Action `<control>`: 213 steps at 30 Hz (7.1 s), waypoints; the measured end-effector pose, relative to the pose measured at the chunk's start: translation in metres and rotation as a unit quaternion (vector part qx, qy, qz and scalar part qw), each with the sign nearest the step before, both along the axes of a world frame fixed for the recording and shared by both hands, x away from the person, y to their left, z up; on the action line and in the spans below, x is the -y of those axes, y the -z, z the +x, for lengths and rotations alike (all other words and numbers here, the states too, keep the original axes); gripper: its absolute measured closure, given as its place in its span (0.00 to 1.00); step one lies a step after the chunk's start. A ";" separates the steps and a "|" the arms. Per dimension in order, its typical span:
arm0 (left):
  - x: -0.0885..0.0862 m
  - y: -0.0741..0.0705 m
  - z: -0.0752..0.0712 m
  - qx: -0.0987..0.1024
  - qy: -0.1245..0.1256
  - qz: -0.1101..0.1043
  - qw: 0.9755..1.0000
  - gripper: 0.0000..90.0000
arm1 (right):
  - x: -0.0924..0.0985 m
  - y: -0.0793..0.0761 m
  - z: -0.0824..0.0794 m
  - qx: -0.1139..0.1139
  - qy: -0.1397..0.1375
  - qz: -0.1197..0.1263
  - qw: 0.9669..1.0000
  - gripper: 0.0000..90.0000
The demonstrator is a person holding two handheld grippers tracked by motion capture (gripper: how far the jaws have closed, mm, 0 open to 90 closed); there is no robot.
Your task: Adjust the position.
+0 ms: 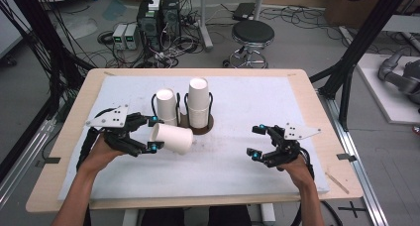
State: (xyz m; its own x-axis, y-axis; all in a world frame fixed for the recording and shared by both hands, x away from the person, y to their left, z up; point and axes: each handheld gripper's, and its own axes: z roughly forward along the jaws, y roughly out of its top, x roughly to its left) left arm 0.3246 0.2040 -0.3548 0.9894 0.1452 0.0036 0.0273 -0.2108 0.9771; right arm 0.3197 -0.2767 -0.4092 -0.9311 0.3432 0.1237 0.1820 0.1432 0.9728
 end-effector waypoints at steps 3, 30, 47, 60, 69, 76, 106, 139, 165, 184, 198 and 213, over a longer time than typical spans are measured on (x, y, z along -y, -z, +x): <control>0.003 0.000 0.000 0.000 0.001 -0.001 1.000 0.37 | -0.007 -0.009 0.001 0.000 -0.010 -0.005 1.000 0.16; 0.028 0.008 -0.001 -0.013 0.020 -0.026 0.999 0.37 | -0.080 -0.066 0.016 0.021 -0.109 -0.026 0.993 0.16; 0.038 0.017 -0.001 -0.017 0.027 -0.018 0.999 0.37 | -0.129 -0.085 0.025 0.015 -0.160 -0.068 0.985 0.16; 0.040 0.017 -0.002 -0.016 0.025 -0.026 0.999 0.37 | -0.148 -0.083 0.027 0.014 -0.171 -0.117 0.978 0.16; 0.042 0.018 -0.003 -0.014 0.022 -0.023 0.999 0.37 | -0.160 -0.079 0.026 0.006 -0.184 -0.166 0.969 0.17; 0.044 0.019 -0.003 -0.013 0.021 -0.023 0.999 0.37 | -0.166 -0.077 0.027 0.004 -0.188 -0.190 0.964 0.17; 0.044 0.019 -0.004 -0.012 0.016 -0.052 0.998 0.37 | -0.172 -0.062 0.021 0.003 -0.186 -0.179 0.966 0.17; 0.039 0.020 -0.005 -0.011 0.018 -0.079 0.997 0.37 | -0.157 -0.038 0.017 -0.020 -0.171 -0.078 0.982 0.17; 0.041 0.021 -0.005 -0.013 0.020 -0.077 0.997 0.37 | -0.159 -0.037 0.018 -0.013 -0.176 -0.081 0.981 0.18; 0.041 0.021 -0.006 -0.014 0.027 -0.076 0.997 0.38 | -0.157 -0.039 0.017 -0.001 -0.180 -0.089 0.980 0.32; 0.047 0.021 -0.009 -0.004 -0.007 -0.043 0.999 0.07 | -0.156 -0.038 0.018 -0.003 -0.174 -0.097 0.980 0.32; 0.047 0.016 -0.010 0.001 -0.020 -0.024 1.000 0.02 | -0.153 -0.039 0.018 -0.003 -0.174 -0.101 0.980 0.33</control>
State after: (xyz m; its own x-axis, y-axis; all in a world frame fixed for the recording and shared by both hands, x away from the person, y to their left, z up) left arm 0.3146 0.1568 -0.3711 0.9829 0.1841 -0.0027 0.0333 -0.1634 0.9860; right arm 0.3375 -0.1235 -0.3698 -0.9956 0.0234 0.0911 0.0930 0.3873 0.9173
